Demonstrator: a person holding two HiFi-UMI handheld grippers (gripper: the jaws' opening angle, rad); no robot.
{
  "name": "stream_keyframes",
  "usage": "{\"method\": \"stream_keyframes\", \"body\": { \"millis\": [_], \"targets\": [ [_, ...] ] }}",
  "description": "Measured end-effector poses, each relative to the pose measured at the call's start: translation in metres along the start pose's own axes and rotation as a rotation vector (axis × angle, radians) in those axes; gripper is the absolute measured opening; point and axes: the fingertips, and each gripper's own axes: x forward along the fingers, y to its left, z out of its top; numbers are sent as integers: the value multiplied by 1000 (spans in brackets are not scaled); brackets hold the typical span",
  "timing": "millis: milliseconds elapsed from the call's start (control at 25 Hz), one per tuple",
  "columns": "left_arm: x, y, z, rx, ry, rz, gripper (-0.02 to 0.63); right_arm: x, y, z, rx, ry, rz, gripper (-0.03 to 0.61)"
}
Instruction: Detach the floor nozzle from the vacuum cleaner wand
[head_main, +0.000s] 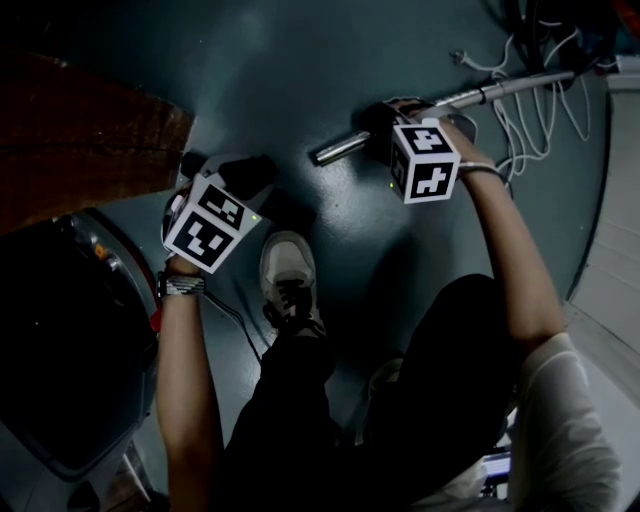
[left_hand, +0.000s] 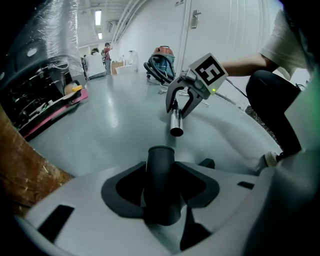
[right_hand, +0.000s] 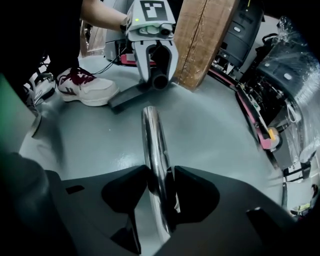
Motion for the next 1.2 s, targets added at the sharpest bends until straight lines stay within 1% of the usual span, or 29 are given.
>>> {"method": "stream_keyframes", "body": {
  "millis": [200, 480, 680, 800, 1040, 1200],
  "targets": [
    [6, 14, 2, -55, 10, 45, 183, 4, 17, -5, -35, 34, 43, 184],
    [16, 19, 4, -91, 26, 61, 183, 13, 34, -10, -60, 64, 101, 184],
    [24, 20, -3, -107, 47, 64, 183, 18, 43, -14, -62, 76, 124, 184],
    [29, 22, -9, -122, 57, 76, 183, 18, 43, -14, -54, 66, 127, 184],
    [33, 25, -12, -154, 33, 100, 185, 17, 39, -15, 1, 50, 106, 193],
    [36, 26, -15, -143, 43, 122, 194, 13, 37, -16, 47, 25, 98, 193]
  ]
}}
